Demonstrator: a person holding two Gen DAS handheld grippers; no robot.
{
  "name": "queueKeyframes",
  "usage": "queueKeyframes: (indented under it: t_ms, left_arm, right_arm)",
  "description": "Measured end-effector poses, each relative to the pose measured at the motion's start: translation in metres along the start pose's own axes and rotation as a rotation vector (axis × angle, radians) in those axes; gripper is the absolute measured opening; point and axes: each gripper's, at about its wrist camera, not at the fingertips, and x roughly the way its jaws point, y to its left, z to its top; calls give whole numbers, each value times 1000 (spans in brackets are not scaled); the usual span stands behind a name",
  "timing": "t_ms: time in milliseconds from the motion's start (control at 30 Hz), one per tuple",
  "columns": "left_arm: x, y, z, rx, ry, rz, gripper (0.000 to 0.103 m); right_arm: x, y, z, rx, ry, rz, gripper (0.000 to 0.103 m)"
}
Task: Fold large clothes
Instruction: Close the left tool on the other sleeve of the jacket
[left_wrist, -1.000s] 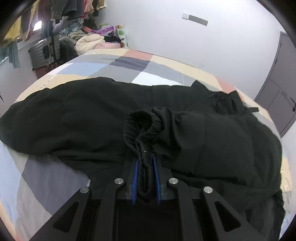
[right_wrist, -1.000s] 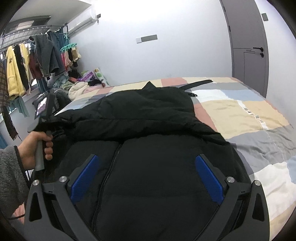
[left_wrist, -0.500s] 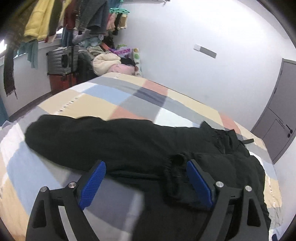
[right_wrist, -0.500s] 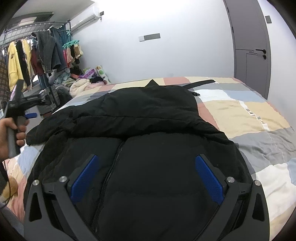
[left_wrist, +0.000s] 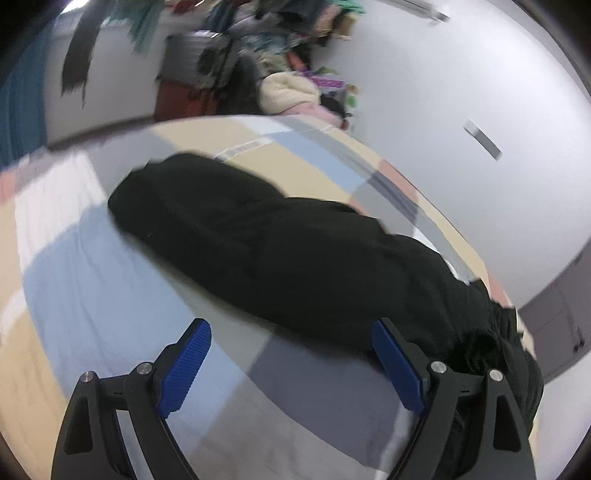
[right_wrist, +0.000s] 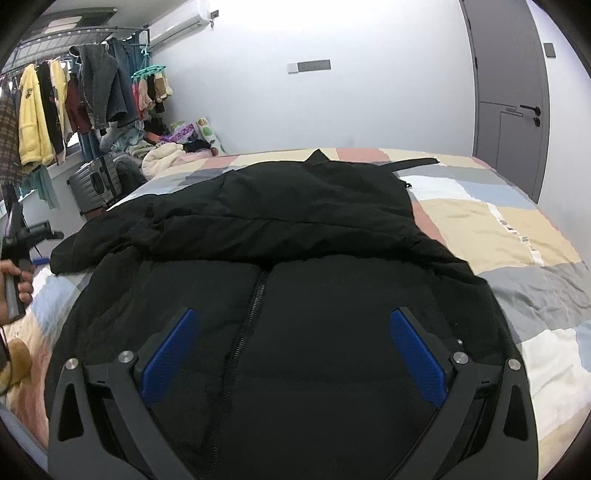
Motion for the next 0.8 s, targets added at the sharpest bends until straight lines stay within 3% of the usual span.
queueKeyframes:
  t_ms: [233,367,500,700,800]
  left_arm:
    - [48,66,19,-170,13,-33,89]
    - [72,93,24,-268,18,-98,89]
    - [84,97,35,-269,-23,-120,89]
    - [103,93,58,-254,-35,-133,88]
    - [113,97,67,-266,-41,-100,76]
  right_arm:
    - [-5,32,23,24,-8,-7,103]
    - [0,48,31,16,-21,-14,103]
    - [12,58,35,-12,-28,-68,103]
    - [32,61,45,11,47,-118,103]
    - [33,65,51,1,63,-141,103]
